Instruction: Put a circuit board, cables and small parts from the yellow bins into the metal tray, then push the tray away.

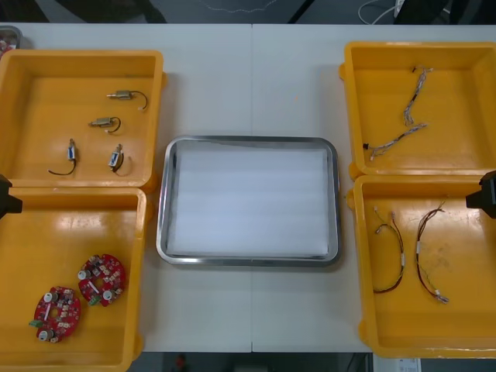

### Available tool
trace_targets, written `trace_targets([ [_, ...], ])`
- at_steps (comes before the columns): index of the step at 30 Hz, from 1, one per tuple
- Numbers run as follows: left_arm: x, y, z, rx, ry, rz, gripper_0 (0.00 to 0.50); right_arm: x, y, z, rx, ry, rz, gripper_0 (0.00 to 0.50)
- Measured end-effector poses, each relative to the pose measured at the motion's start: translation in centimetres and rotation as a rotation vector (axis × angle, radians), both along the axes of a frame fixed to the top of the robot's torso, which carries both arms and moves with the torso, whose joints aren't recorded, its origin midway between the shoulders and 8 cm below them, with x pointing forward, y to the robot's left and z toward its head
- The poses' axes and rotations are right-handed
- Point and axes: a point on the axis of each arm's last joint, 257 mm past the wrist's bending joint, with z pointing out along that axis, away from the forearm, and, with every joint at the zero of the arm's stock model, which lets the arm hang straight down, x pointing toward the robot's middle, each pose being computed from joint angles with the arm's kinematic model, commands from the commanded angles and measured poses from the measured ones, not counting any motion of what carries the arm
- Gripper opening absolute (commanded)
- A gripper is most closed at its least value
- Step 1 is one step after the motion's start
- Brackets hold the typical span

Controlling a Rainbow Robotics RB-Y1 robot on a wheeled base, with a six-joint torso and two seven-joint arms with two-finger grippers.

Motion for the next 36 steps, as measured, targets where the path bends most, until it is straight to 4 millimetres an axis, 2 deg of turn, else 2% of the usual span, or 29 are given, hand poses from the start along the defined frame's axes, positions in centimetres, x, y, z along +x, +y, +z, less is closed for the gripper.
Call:
trace_targets([
  [10,0.0,0.0,0.0,-0.001,0.001,0.0,0.5,0.0,0.0,0.0,0.0,0.0,0.0,0.5],
  [15,-0.5,-1.0,-1.3,-0.016,0.03,-0.018,0.5,-0.3,-0.1,-0.3,0.0,0.007,-0.003,0.5],
  [23,-0.8,-1.9,-1.6,-0.039,0.045,-0.047,0.5,-1.2,0.1,-0.1,-0.016,-0.009,0.007,0.5],
  [29,-1.8,-2.1,-2.7,-0.031,0.081,-0.106,0.5,-3.0,1.1,-1.3,-0.018,-0.007,0.013,0.5],
  [36,-3.2,-1.6,-4.7,0.029,0.098,-0.273,0.5,-5.2,1.9,-4.0,0.019,0.034,-0.021,0.5],
])
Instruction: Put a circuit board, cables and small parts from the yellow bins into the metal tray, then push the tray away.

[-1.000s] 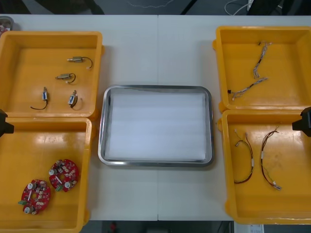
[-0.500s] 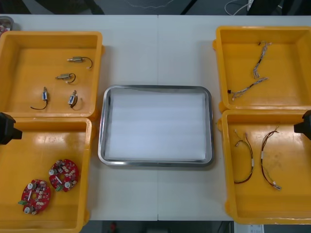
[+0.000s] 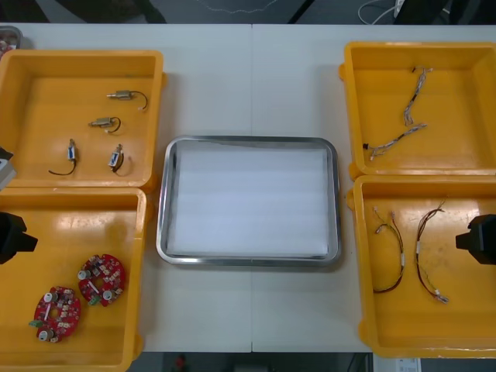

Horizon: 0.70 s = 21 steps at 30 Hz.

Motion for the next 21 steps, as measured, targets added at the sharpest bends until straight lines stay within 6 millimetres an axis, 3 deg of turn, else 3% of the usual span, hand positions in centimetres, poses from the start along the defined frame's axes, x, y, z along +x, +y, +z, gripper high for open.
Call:
trace_targets([
  [11,-0.2,0.5,-1.8,-0.027,-0.056,-0.006,0.5,-2.1,0.2,-3.3,0.023,0.063,-0.048,0.5],
  [21,-0.9,0.4,-4.0,-0.071,-0.059,-0.001,0.5,0.1,1.1,-4.4,0.026,-0.009,-0.04,0.5],
])
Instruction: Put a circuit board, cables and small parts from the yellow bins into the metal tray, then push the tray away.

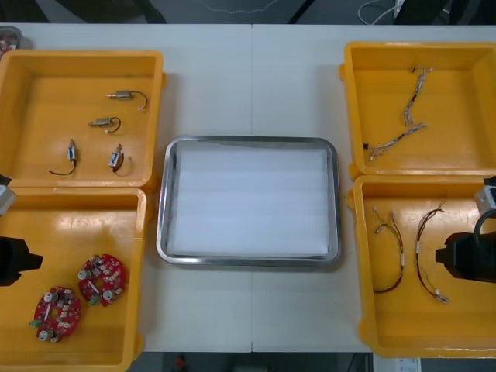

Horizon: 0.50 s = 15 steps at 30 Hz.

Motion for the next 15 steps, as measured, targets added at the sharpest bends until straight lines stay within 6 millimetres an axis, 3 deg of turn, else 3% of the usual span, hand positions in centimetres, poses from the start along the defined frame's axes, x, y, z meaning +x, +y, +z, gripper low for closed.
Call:
trace_targets([
  [15,-1.1,-0.5,-4.0,-0.056,0.04,0.016,0.5,2.0,0.1,-3.8,0.02,0.001,-0.017,0.5],
])
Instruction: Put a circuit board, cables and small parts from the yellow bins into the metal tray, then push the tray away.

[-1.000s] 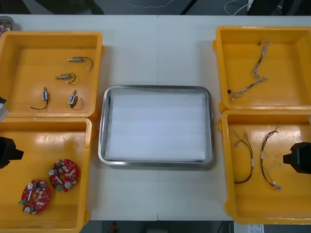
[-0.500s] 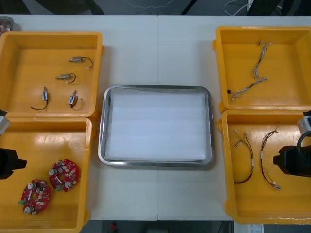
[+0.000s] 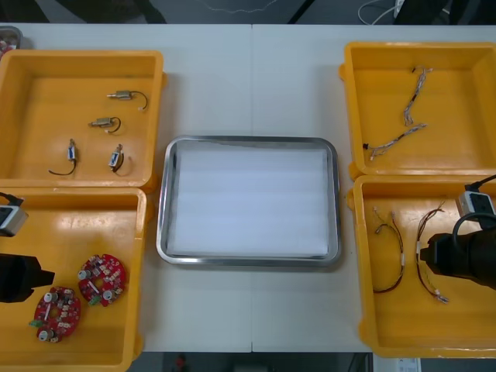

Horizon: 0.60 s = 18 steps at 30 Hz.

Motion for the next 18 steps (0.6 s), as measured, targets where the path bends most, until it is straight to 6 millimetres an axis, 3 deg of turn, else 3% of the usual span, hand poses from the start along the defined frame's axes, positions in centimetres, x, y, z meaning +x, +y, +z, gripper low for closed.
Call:
trace_targets([
  [18,-0.5,0.5,-3.1,-0.038,0.029,0.029,0.5,0.8,-0.2,-3.2,-0.008,0.015,-0.012,0.5],
])
